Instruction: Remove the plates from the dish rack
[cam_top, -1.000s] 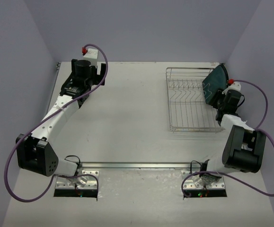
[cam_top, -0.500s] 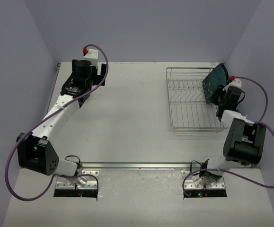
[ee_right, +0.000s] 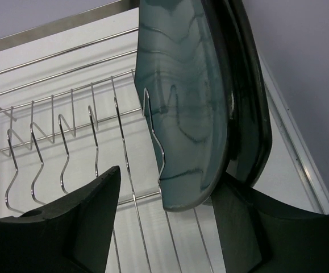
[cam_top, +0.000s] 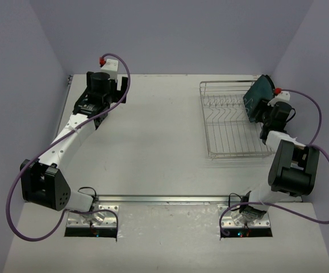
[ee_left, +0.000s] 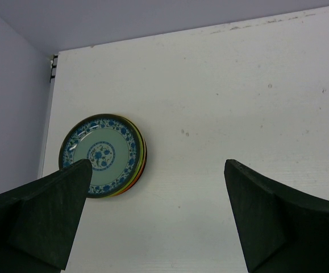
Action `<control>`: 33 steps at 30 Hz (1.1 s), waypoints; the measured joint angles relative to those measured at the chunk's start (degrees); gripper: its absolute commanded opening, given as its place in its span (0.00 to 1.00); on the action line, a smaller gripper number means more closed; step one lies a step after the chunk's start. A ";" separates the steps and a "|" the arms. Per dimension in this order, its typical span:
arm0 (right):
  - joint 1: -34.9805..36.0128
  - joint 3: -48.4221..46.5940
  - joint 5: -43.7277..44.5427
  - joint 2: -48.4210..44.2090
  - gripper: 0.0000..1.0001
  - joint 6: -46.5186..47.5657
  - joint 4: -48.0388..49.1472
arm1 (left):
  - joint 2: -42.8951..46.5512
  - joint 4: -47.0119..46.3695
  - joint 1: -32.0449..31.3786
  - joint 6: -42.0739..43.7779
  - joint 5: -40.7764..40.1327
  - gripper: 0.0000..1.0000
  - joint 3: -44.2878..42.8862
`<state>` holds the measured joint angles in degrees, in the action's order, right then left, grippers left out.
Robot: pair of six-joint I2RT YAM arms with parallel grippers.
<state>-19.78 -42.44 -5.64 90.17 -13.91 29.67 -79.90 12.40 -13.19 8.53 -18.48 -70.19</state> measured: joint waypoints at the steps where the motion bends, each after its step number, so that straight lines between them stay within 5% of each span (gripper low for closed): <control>1: -0.01 0.01 -0.11 0.00 0.66 0.94 0.41 | 0.00 0.01 0.00 0.01 0.00 1.00 0.00; 17: -0.08 -1.97 0.92 0.73 0.63 6.37 -0.84 | -0.62 0.28 0.00 -0.01 0.00 1.00 -0.14; 33: -1.42 -2.00 -14.49 0.76 0.34 11.14 -0.51 | -0.91 0.28 0.00 -0.01 0.00 1.00 -0.25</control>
<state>-21.19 -44.45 -20.13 90.94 -2.77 29.16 -80.81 12.68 -13.19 8.51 -18.48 -70.45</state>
